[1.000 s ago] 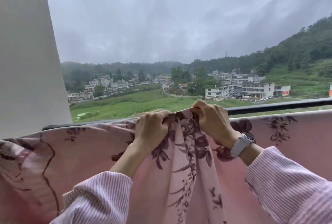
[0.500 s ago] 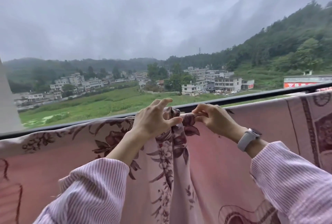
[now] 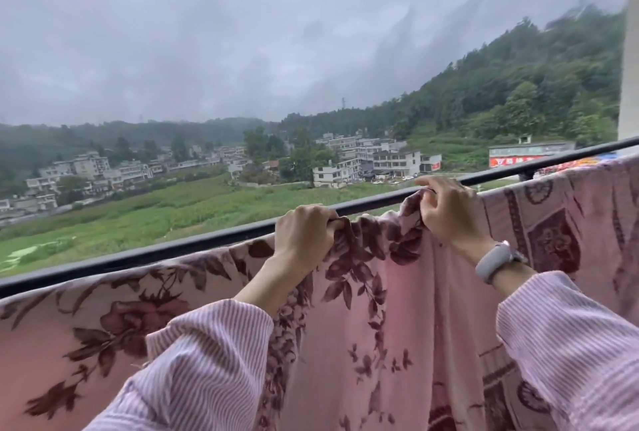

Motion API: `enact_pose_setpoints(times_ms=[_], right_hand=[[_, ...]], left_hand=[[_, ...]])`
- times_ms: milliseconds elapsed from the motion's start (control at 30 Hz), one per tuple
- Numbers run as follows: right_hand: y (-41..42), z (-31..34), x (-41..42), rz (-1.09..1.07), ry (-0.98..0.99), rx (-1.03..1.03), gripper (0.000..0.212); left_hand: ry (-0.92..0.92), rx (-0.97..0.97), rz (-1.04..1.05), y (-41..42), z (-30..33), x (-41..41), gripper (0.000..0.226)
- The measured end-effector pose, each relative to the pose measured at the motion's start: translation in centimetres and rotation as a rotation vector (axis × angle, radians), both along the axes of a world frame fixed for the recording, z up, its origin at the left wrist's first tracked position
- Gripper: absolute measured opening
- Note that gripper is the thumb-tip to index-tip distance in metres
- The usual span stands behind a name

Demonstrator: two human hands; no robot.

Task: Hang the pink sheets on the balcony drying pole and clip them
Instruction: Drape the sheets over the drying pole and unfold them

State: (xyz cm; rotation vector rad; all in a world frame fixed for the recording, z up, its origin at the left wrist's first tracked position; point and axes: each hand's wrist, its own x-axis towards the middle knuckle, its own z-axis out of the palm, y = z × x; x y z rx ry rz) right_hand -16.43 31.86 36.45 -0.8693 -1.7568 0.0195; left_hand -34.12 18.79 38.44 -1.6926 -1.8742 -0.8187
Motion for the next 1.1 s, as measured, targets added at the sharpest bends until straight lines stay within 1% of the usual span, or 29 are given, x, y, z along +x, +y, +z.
enact_pose_setpoints(times_ms=[67, 100, 133, 167, 200, 267, 300, 367, 467, 533, 567, 600, 667, 733, 833, 967, 1100], right_hand=[[-1.4, -0.3, -1.0, 0.231, -0.188, 0.035, 0.040], [-1.6, -0.6, -1.3, 0.266, -0.302, 0.044, 0.042], [-1.7, -0.8, -1.4, 0.252, -0.380, 0.071, 0.042], [-1.4, -1.1, -1.3, 0.223, -0.403, 0.108, 0.036], [-1.3, -1.2, -1.3, 0.215, -0.382, 0.129, 0.028], [-1.0, -0.8, -1.2, 0.219, -0.316, 0.095, 0.012], [-0.7, -0.5, -1.2, 0.189, -0.295, 0.078, 0.008], [0.1, 0.0, -0.8, 0.040, -0.260, 0.061, 0.006], [0.2, 0.1, -0.7, -0.234, -0.116, -0.021, 0.008], [-1.0, -0.1, -2.3, -0.288, -0.029, -0.018, 0.016], [-2.1, -0.3, -3.5, -0.239, -0.013, 0.029, 0.022], [-3.4, -0.5, -4.8, -0.140, -0.028, 0.090, 0.029], [-6.6, -0.8, -7.5, 0.114, -0.130, 0.179, 0.039], [-10.1, -1.3, -10.0, 0.274, -0.234, 0.232, 0.039], [-14.0, -2.5, -13.7, 0.289, -0.267, 0.260, 0.043], [-17.6, -4.7, -17.8, 0.204, -0.276, 0.275, 0.045], [-23.2, -5.8, -23.2, 0.234, -0.277, 0.362, 0.045]], left_hand=[[-0.052, 0.012, -0.026, 1.7, -0.2, 1.6, 0.019], [-0.083, 0.020, -0.033, 2.5, -0.3, 2.2, 0.019], [-0.106, 0.024, -0.032, 3.1, -0.4, 2.6, 0.019], [-0.113, 0.024, -0.026, 3.4, -0.5, 2.7, 0.020], [-0.106, 0.026, -0.026, 3.4, -0.7, 2.6, 0.020], [-0.082, 0.061, -0.055, 2.5, -1.1, 1.8, 0.021], [-0.065, 0.091, -0.065, 1.8, -1.2, 1.3, 0.022], [-0.004, 0.146, -0.020, 0.1, -1.6, 0.3, 0.026], [0.071, 0.188, 0.109, -2.4, -1.8, -1.3, 0.024], [0.060, 0.169, 0.160, -3.8, -1.8, -2.4, 0.026], [0.051, 0.148, 0.177, -4.5, -1.9, -2.9, 0.028], [0.047, 0.127, 0.188, -5.1, -1.9, -3.4, 0.029], [0.050, 0.106, 0.207, -6.5, -2.3, -4.4, 0.027], [0.062, 0.100, 0.231, -8.2, -2.9, -5.4, 0.025], [0.094, 0.166, 0.245, -11.4, -4.0, -7.5, 0.026], [0.087, 0.216, 0.271, -16.8, -4.8, -12.3, 0.035], [0.104, 0.213, 0.378, -23.8, -5.8, -18.8, 0.039]])
